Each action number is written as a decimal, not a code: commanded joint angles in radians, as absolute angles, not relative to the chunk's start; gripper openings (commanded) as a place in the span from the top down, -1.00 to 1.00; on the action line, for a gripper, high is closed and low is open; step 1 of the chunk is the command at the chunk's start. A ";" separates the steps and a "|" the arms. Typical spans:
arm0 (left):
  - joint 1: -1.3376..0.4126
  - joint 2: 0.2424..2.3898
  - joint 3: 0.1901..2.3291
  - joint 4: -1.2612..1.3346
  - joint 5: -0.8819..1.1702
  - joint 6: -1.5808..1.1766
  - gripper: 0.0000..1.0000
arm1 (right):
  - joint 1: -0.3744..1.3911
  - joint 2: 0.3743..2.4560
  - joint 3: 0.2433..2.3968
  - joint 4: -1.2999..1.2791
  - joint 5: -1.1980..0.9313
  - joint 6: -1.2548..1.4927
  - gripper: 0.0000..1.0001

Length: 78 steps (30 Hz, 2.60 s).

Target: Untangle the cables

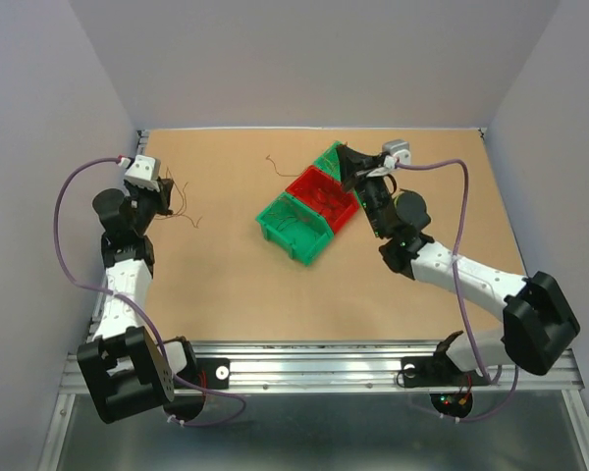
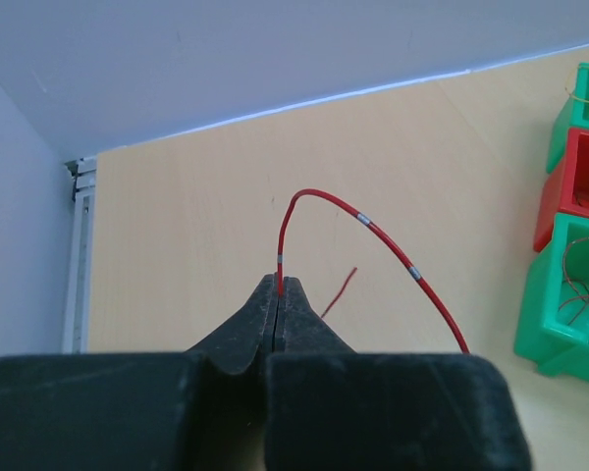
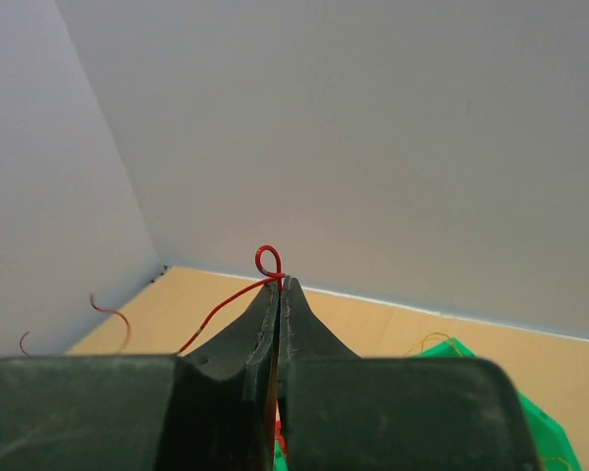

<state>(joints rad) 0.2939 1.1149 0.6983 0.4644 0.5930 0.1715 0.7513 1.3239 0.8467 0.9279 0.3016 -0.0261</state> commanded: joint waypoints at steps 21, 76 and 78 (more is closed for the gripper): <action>0.253 1.048 0.670 0.567 0.398 0.023 1.00 | 0.597 1.683 0.982 1.230 -0.089 0.272 0.99; 0.229 1.022 0.660 0.558 0.525 0.057 1.00 | 0.758 2.012 1.224 0.296 0.086 0.055 0.99; 0.227 1.017 0.657 0.557 0.531 0.061 1.00 | 0.758 2.026 1.230 0.240 0.065 0.058 0.99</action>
